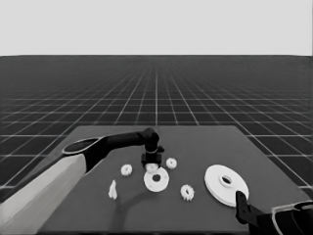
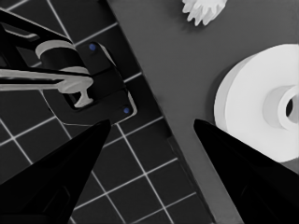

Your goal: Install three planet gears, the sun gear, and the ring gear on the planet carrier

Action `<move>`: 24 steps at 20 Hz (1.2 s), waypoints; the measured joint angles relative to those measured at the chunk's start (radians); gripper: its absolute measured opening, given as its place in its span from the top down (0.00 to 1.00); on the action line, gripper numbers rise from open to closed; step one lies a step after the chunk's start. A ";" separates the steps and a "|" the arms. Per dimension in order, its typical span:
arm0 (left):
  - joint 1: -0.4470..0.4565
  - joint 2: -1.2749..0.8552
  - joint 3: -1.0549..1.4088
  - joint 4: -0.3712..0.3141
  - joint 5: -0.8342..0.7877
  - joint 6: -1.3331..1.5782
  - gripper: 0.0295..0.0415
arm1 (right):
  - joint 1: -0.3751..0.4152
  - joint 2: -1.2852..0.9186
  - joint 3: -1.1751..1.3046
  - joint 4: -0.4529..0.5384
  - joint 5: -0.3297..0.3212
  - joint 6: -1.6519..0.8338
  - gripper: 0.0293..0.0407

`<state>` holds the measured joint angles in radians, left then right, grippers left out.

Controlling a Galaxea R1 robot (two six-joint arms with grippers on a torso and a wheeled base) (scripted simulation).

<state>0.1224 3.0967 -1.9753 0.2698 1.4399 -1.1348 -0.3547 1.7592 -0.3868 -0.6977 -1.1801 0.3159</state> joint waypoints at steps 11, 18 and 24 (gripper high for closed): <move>-0.140 -0.039 0.120 -0.122 0.071 -0.066 0.25 | 0.000 0.000 0.000 0.000 0.000 0.000 0.19; -0.142 -0.386 0.391 -0.129 0.061 0.008 0.25 | 0.000 0.000 0.000 0.000 0.000 0.000 0.19; -0.142 -0.421 0.397 -0.131 0.056 0.039 0.25 | 0.000 0.000 0.000 0.000 0.000 0.000 0.19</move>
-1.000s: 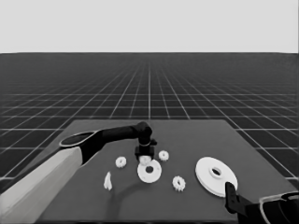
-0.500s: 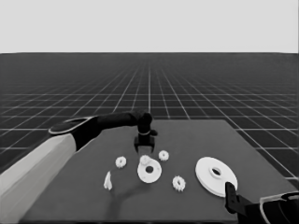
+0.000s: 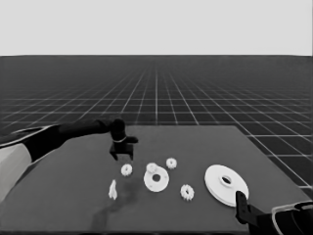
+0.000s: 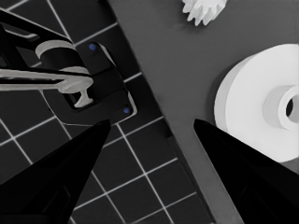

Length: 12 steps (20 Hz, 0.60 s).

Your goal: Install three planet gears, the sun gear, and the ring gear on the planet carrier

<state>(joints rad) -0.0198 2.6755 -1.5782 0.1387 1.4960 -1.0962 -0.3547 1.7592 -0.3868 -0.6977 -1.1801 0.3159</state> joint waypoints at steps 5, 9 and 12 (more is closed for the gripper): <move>0.175 0.048 -0.131 0.144 -0.101 0.063 0.25 | 0.000 0.000 0.000 0.000 0.000 0.000 0.19; 0.185 0.053 -0.144 0.152 -0.109 0.069 0.25 | 0.000 0.000 0.000 0.000 0.000 0.000 0.19; 0.186 0.054 -0.146 0.153 -0.110 0.070 0.83 | 0.000 0.000 0.000 0.000 0.000 0.000 0.19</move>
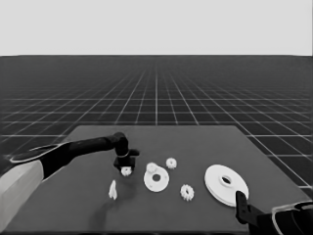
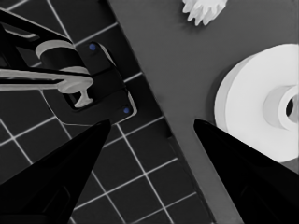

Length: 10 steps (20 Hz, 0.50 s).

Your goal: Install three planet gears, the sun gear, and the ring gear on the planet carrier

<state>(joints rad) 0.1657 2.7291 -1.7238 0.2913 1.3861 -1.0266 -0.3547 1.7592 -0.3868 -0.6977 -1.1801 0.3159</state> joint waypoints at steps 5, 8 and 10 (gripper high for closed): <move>0.000 0.000 0.000 0.000 0.000 0.000 0.86 | 0.000 0.000 0.000 0.000 0.000 0.000 0.19; 0.000 0.000 0.000 0.000 0.000 0.000 0.86 | 0.000 0.000 0.000 0.000 0.000 0.000 0.19; -0.113 -0.047 0.122 -0.091 0.078 -0.058 0.86 | 0.000 0.000 0.000 0.000 0.000 0.000 0.19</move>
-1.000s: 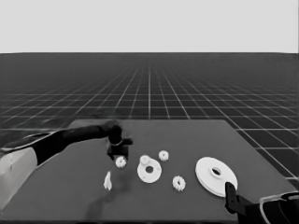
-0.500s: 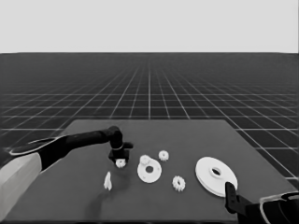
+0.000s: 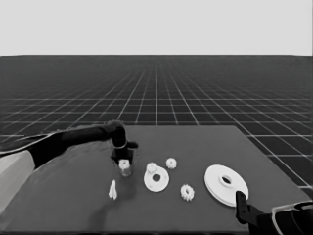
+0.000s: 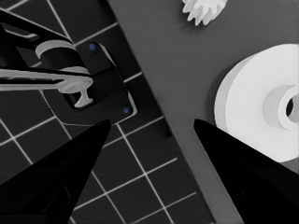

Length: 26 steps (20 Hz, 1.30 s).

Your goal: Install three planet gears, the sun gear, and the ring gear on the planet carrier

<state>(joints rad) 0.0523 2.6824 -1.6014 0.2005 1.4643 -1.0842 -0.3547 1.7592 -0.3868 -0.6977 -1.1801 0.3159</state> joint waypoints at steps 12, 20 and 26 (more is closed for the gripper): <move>-0.043 0.209 0.218 -0.014 0.092 -0.416 0.86 | 0.000 0.000 0.000 0.000 0.000 0.000 0.19; 0.074 0.265 0.156 0.103 0.087 -0.414 0.86 | 0.000 0.000 0.000 0.000 0.000 0.000 0.19; 0.122 0.276 0.115 0.156 0.070 -0.386 0.86 | 0.000 0.000 0.000 0.000 0.000 0.000 0.19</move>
<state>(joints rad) 0.1741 2.9581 -1.4864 0.3565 1.5348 -1.4700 -0.3547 1.7592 -0.3868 -0.6977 -1.1801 0.3159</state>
